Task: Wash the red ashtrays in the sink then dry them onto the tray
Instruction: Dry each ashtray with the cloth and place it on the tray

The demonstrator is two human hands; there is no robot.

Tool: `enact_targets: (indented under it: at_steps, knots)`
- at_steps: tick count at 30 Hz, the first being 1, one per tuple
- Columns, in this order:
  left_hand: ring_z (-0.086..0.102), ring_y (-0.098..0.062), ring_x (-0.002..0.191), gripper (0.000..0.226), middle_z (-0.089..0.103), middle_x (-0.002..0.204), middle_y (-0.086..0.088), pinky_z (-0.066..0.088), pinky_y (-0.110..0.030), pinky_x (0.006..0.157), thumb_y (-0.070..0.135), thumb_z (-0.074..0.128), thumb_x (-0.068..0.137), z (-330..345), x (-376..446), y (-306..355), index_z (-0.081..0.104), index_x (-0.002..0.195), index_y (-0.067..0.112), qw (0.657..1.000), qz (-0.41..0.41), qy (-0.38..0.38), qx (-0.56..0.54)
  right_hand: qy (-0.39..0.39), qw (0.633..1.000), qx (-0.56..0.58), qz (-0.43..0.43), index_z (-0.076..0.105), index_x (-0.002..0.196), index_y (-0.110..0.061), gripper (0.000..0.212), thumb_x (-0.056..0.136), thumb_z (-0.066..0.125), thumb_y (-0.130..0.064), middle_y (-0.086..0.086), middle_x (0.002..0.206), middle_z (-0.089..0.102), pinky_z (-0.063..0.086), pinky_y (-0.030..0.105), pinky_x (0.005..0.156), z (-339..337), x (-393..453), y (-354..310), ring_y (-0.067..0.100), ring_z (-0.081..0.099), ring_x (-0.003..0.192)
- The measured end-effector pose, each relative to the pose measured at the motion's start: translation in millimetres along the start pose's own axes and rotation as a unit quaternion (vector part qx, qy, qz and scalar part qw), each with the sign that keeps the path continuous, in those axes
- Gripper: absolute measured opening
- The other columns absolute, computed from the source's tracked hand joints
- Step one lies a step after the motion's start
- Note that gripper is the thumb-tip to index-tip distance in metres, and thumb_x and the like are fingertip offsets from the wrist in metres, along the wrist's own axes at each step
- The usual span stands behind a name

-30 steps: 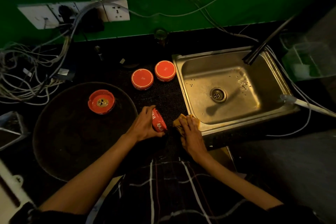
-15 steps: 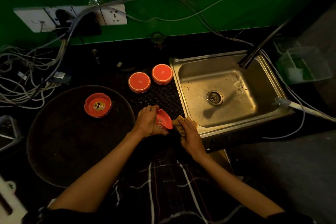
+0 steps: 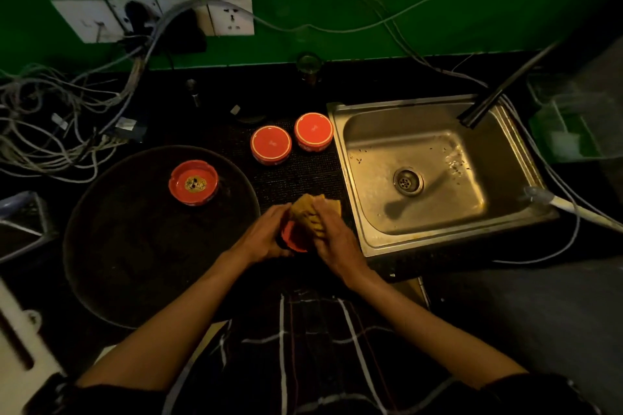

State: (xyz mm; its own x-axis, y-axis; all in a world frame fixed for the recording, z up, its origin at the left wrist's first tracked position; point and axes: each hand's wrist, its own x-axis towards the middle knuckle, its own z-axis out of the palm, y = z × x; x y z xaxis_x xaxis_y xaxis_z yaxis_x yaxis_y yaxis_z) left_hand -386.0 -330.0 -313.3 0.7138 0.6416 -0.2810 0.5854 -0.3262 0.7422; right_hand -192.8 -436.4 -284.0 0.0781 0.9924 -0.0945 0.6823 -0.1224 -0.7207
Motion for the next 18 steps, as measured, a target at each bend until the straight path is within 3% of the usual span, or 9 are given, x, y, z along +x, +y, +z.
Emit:
enact_targets:
  at_steps: [3, 6, 8, 13, 15, 16, 17, 18]
  knots:
    - [0.045, -0.017, 0.13, 0.107, 0.047, 0.143, -0.014, 0.03, -0.014, 0.107, 0.031, 0.091, 0.059, -2, 0, -6, 0.038, 0.148, 0.004, 1.0, 0.003, 0.018, -0.004, -0.082, 0.991, -0.098, -0.037, 0.013, 0.159, -0.021, 0.082, 0.091, 0.056, -0.004, 0.005, 0.167, 0.004, 0.021, 0.036, 0.121, 19, 1, 3, 0.019, 0.002, 0.154]
    - [0.05, -0.025, 0.13, 0.103, 0.051, 0.141, -0.013, 0.036, -0.024, 0.109, 0.022, 0.092, 0.057, 7, 3, -6, 0.042, 0.145, 0.004, 0.999, -0.018, 0.028, -0.017, -0.138, 0.974, -0.175, -0.037, 0.004, 0.159, -0.011, 0.078, 0.095, 0.049, -0.005, 0.013, 0.166, -0.003, 0.013, 0.042, 0.124, 34, 4, -4, 0.024, -0.005, 0.153]
    - [0.049, -0.027, 0.131, 0.105, 0.05, 0.143, -0.013, 0.036, -0.025, 0.109, 0.02, 0.092, 0.057, 11, 3, -6, 0.04, 0.147, 0.006, 0.999, -0.032, 0.031, -0.032, -0.165, 0.967, -0.193, -0.024, 0.008, 0.158, -0.007, 0.077, 0.096, 0.052, -0.01, 0.016, 0.165, 0.004, 0.016, 0.045, 0.124, 34, 9, -11, 0.026, 0.004, 0.154]
    - [0.039, -0.019, 0.138, 0.121, 0.035, 0.153, -0.01, 0.032, -0.032, 0.114, 0.03, 0.085, 0.059, 10, 9, -12, 0.016, 0.158, 0.011, 0.999, -0.036, 0.004, 0.011, -0.203, 0.969, -0.137, -0.026, 0.05, 0.143, -0.01, 0.067, 0.078, 0.063, -0.005, 0.012, 0.149, 0.047, 0.041, 0.039, 0.11, 3, 25, -24, 0.028, 0.044, 0.137]
    - [0.055, -0.012, 0.118, 0.094, 0.045, 0.143, -0.001, 0.041, -0.037, 0.103, 0.033, 0.083, 0.073, 6, 20, 0, 0.032, 0.152, 0.023, 0.999, -0.02, -0.037, 0.011, -0.219, 0.961, -0.163, -0.049, 0.064, 0.127, -0.012, 0.046, 0.082, 0.06, -0.016, 0.014, 0.131, 0.061, 0.049, 0.036, 0.088, -6, 29, -28, 0.032, 0.058, 0.117]
    - [0.064, -0.013, 0.099, 0.072, 0.055, 0.13, -0.002, 0.047, -0.039, 0.091, 0.04, 0.078, 0.08, 8, 26, 7, 0.045, 0.143, 0.026, 0.998, -0.009, -0.045, -0.047, -0.233, 0.956, -0.171, -0.054, 0.067, 0.12, -0.014, 0.038, 0.084, 0.06, -0.019, 0.014, 0.122, 0.064, 0.049, 0.034, 0.078, -9, 31, -29, 0.034, 0.06, 0.108]
    - [0.065, -0.014, 0.09, 0.062, 0.061, 0.119, -0.002, 0.05, -0.038, 0.083, 0.043, 0.076, 0.082, 7, 28, 12, 0.051, 0.135, 0.025, 0.992, -0.037, -0.045, -0.112, -0.245, 0.949, -0.188, -0.059, 0.069, 0.115, -0.016, 0.032, 0.084, 0.063, -0.019, 0.012, 0.117, 0.065, 0.048, 0.033, 0.076, -11, 34, -30, 0.032, 0.06, 0.104]
    - [0.063, -0.013, 0.098, 0.069, 0.06, 0.121, 0.001, 0.05, -0.036, 0.086, 0.042, 0.079, 0.078, 4, 26, 11, 0.049, 0.137, 0.023, 0.996, -0.016, -0.049, -0.072, -0.264, 0.934, -0.225, -0.083, 0.07, 0.113, -0.017, 0.03, 0.083, 0.066, -0.016, 0.009, 0.116, 0.064, 0.048, 0.034, 0.079, -13, 37, -30, 0.028, 0.059, 0.104]
